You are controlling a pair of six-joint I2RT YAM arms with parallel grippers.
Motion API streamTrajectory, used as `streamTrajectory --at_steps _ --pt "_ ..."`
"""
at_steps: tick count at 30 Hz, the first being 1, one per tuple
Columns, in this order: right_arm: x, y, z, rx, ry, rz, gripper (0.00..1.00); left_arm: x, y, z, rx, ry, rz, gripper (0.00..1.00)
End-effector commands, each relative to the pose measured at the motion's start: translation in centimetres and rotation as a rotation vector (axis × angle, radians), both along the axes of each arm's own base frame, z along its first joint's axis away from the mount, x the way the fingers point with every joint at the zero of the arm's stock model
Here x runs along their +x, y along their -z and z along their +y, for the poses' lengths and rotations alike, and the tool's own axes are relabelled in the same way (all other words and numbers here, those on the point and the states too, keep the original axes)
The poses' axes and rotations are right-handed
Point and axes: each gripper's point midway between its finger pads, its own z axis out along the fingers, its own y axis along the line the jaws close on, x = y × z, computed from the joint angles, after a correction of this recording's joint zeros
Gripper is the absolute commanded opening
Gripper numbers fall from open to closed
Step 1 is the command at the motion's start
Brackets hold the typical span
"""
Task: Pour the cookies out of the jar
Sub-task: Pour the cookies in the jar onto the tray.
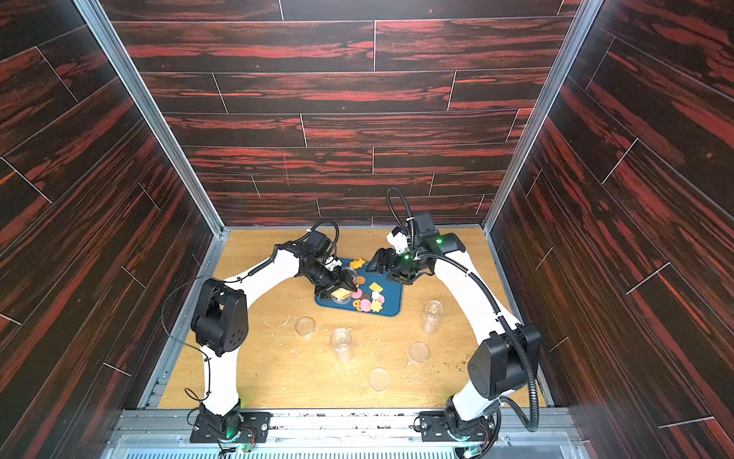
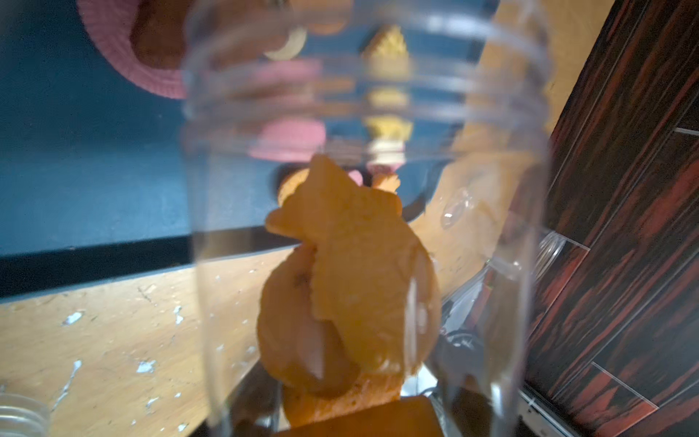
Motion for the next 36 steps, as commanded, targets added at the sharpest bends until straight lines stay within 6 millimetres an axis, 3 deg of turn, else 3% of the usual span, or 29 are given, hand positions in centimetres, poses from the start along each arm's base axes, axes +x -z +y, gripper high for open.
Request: streamTrajectory --at_steps 1,4,8,10,13,16,18,23,24,28,30,33,36 --pt "-0.5 -1.2 0.3 0.022 -0.013 -0.015 0.81 0.9 -1.7 -0.2 -0.03 0.017 0.028 0.56" --pt "-0.4 -1.6 -0.2 0.001 -0.003 -0.044 0.81 -1.0 -2.4 0.0 -0.01 0.041 -0.033 0.57" --pt "-0.5 -1.3 0.0 0.009 -0.01 -0.029 0.81 1.5 -1.2 -1.0 -0.059 -0.04 -0.028 0.57" --pt "-0.5 -1.6 0.0 0.008 -0.01 -0.035 0.82 -1.0 -2.1 -0.9 -0.002 0.062 0.033 0.57" --pt "-0.5 -1.7 -0.3 -0.008 -0.004 -0.051 0.81 -3.2 -2.3 -0.3 0.028 0.082 -0.028 0.58" --pt "-0.6 -1.4 -0.3 -0.004 -0.006 -0.042 0.82 -2.5 -0.7 0.4 0.022 0.005 -0.03 0.58" --pt "-0.5 -1.3 -0.2 0.003 -0.005 -0.038 0.81 -1.2 -0.6 -0.4 0.018 0.019 -0.021 0.57" --pt "-0.3 -1.8 0.0 0.007 -0.008 -0.043 0.82 -2.3 -2.0 -1.7 0.035 0.117 -0.01 0.57" --pt "-0.3 -1.9 -0.1 0.004 -0.008 -0.047 0.81 -2.8 -1.8 -1.5 0.022 0.103 -0.005 0.57" --pt "-0.6 -1.4 -0.3 -0.005 -0.006 -0.046 0.81 -1.6 0.2 -0.8 0.032 0.024 0.001 0.57" --pt "-0.6 -1.5 -0.3 -0.008 -0.009 -0.044 0.81 -3.3 0.5 -0.6 0.068 0.098 0.077 0.57" --pt "-0.6 -1.8 -0.6 -0.02 -0.008 -0.063 0.81 -5.1 0.2 -0.3 0.083 0.139 0.054 0.58" --pt "-0.6 -1.5 -0.6 -0.021 -0.007 -0.057 0.81 -4.4 0.7 0.2 0.059 0.069 0.025 0.58"
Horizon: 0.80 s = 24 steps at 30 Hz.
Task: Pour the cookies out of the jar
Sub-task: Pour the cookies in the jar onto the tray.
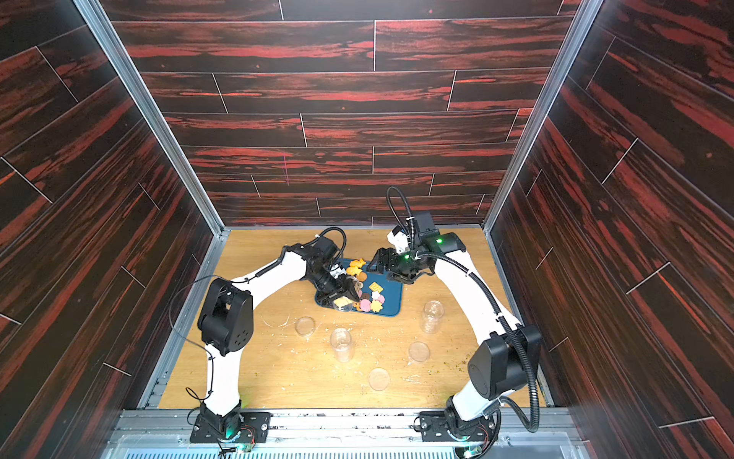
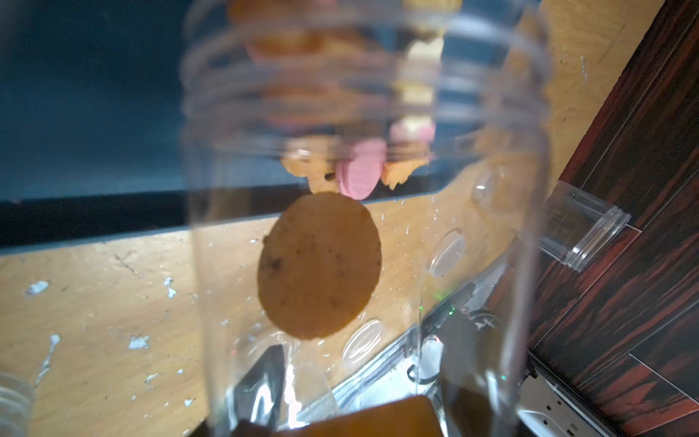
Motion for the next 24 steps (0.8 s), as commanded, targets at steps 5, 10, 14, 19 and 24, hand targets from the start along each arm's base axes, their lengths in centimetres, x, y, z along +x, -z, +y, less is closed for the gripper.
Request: streamTrajectory --at_steps 5,10,14,19,24 --pt "-0.6 -1.6 0.0 0.016 -0.013 -0.039 0.81 -0.5 -1.7 0.7 0.007 0.044 -0.02 0.58" --pt "-0.8 -1.7 -0.1 0.013 -0.01 -0.043 0.81 -0.4 -2.2 1.2 0.009 0.046 -0.043 0.58" --pt "-0.9 -1.6 -0.3 0.008 -0.007 -0.042 0.81 -0.4 -2.3 1.7 0.011 0.037 -0.039 0.58" --pt "-0.9 -1.7 -0.3 0.006 -0.006 -0.047 0.81 -0.2 -2.6 1.4 -0.006 0.007 -0.025 0.57" --pt "-1.0 -1.7 -0.3 0.007 -0.005 -0.046 0.81 0.2 -2.6 -0.8 -0.102 -0.09 0.033 0.57"
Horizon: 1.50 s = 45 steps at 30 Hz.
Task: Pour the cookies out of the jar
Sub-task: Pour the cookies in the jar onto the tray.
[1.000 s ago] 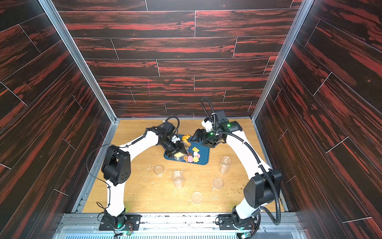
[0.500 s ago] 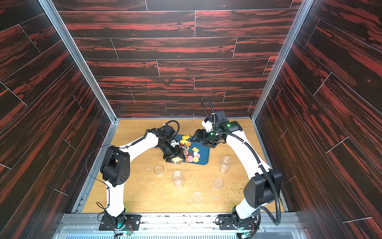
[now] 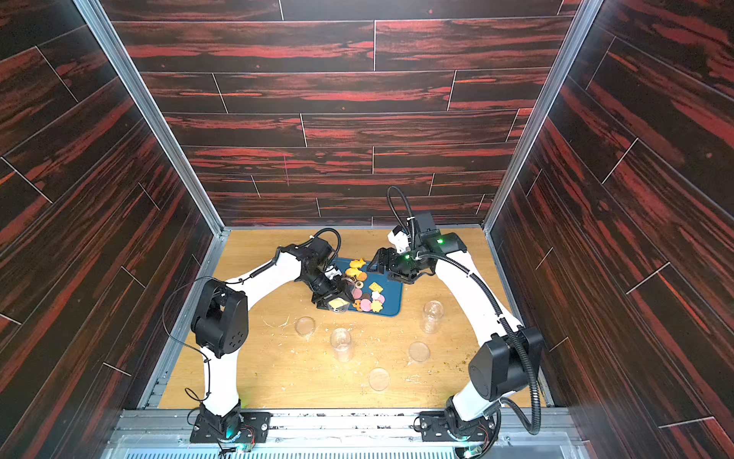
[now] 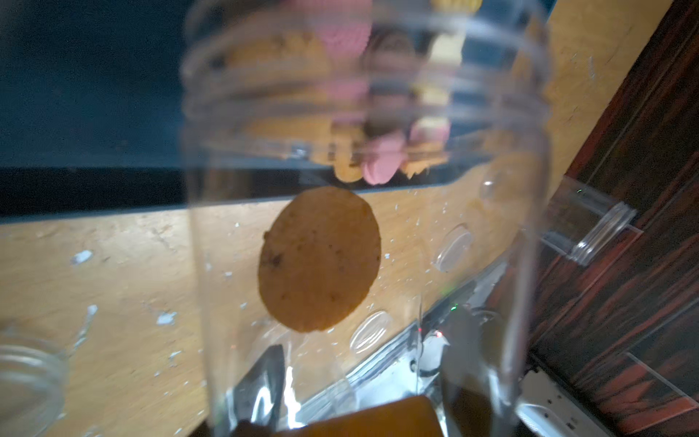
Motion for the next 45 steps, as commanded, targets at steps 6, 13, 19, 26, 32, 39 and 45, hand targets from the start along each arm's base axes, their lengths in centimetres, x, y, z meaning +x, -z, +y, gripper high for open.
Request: streamTrajectory --at_steps 6,13,19,26,32,39,45 --pt "-1.0 -1.2 -0.2 0.012 -0.006 -0.031 0.82 2.2 -4.1 -3.6 -0.227 -0.167 0.004 0.58" --pt "-1.1 -1.3 -0.4 0.004 -0.008 -0.038 0.81 3.9 -5.5 -5.0 -0.313 -0.224 0.014 0.58" --pt "-1.1 -1.3 -0.4 0.0 -0.008 -0.042 0.81 3.6 -4.9 -4.7 -0.28 -0.205 0.011 0.6" --pt "-1.1 -1.2 -0.4 0.0 -0.009 -0.039 0.82 3.6 -5.6 -5.1 -0.33 -0.238 0.031 0.6" --pt "-1.1 -1.3 -0.4 0.003 -0.007 -0.042 0.81 3.9 -5.2 -5.1 -0.382 -0.331 0.079 0.6" --pt "-1.2 -1.2 -0.5 0.004 -0.007 -0.045 0.82 6.7 -7.2 -5.6 -0.565 -0.505 0.114 0.6" --pt "-1.5 -1.1 -0.6 -0.001 -0.01 -0.047 0.82 7.6 -7.5 -5.6 -0.626 -0.57 0.14 0.6"
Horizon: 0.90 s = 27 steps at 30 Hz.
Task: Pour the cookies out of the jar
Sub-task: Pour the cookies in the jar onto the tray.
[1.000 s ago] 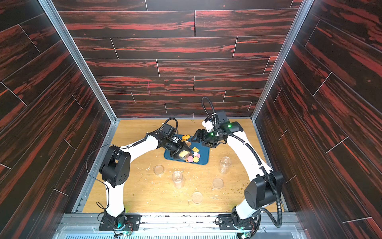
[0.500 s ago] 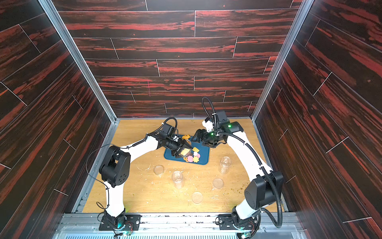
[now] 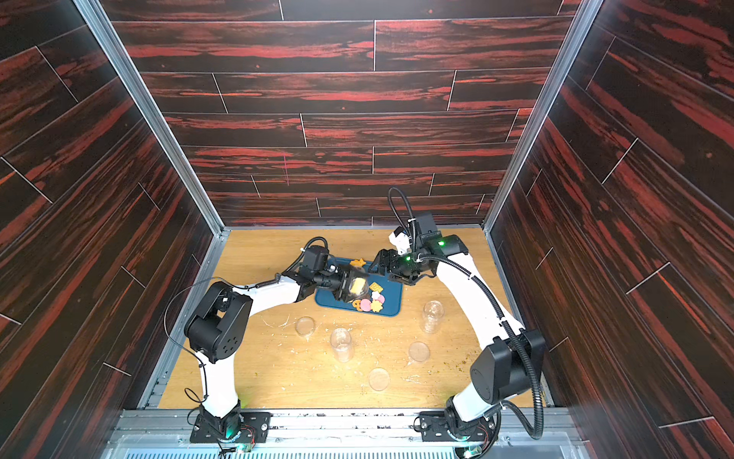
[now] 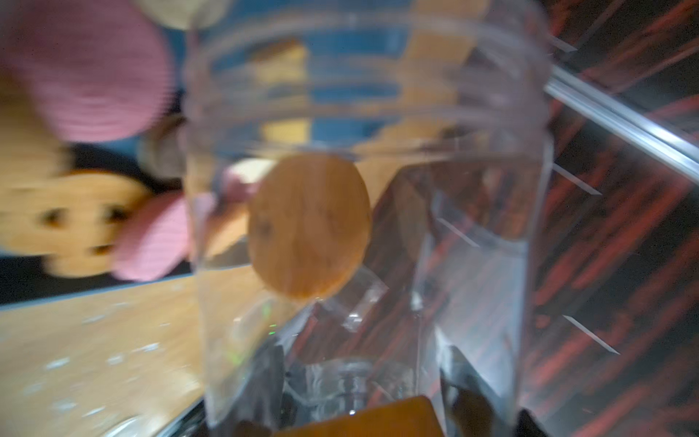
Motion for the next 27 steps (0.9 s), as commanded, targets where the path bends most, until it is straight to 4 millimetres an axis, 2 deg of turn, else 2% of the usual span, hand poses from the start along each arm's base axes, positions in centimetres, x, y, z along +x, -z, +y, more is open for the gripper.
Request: streamTrajectory --at_steps 1,5,12,18,24,27 --pt "-1.1 -1.1 -0.3 0.006 -0.016 -0.035 0.82 1.1 -3.6 0.1 -0.111 -0.067 -0.034 0.6" --pt "-1.2 -0.9 -0.3 0.007 -0.016 -0.032 0.82 1.4 -3.6 0.4 -0.151 -0.122 -0.003 0.61" --pt "-1.3 -0.9 -0.2 0.014 -0.014 -0.031 0.82 2.5 -4.9 0.6 -0.246 -0.21 0.016 0.6" --pt "-1.3 -0.9 -0.3 0.011 -0.012 -0.03 0.82 2.4 -4.5 0.6 -0.233 -0.205 0.019 0.6" --pt "-1.3 -0.8 -0.3 0.011 -0.009 -0.03 0.82 2.6 -6.9 0.1 -0.263 -0.2 -0.016 0.61" --pt "-1.3 -0.5 -0.2 0.016 -0.011 -0.018 0.82 2.5 -6.1 0.2 -0.255 -0.215 0.002 0.61"
